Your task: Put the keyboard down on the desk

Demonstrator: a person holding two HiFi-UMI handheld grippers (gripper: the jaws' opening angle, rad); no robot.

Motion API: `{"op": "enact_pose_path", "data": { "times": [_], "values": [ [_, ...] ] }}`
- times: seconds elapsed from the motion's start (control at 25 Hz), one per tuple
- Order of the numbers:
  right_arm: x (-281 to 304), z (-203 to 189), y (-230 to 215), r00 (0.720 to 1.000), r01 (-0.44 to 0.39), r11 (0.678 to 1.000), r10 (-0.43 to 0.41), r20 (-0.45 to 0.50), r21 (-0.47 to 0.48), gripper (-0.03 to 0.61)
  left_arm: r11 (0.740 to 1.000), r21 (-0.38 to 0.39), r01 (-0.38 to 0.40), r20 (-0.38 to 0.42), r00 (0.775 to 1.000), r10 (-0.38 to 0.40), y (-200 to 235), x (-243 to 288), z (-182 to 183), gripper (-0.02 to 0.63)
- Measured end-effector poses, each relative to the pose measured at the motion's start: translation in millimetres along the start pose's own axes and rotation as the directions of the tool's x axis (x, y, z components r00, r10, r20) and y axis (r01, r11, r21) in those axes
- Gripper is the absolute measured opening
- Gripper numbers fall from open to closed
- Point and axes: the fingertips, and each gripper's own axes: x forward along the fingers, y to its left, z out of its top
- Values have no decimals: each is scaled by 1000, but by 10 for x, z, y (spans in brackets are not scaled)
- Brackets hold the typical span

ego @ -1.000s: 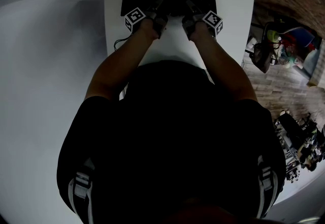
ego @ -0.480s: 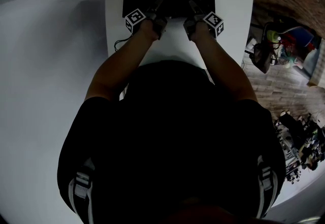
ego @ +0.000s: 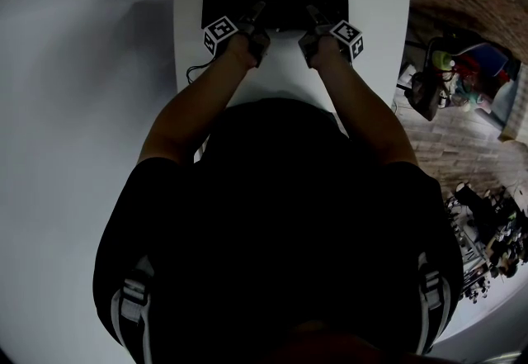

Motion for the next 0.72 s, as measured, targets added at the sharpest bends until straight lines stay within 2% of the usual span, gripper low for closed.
{"op": "enact_pose_path", "data": {
  "times": [0.72],
  "values": [
    [-296,-232,-201,997,73,997,-72,-40,27,259,999,9,-43,-22,999,43,147,-400,-54,290]
  ]
}}
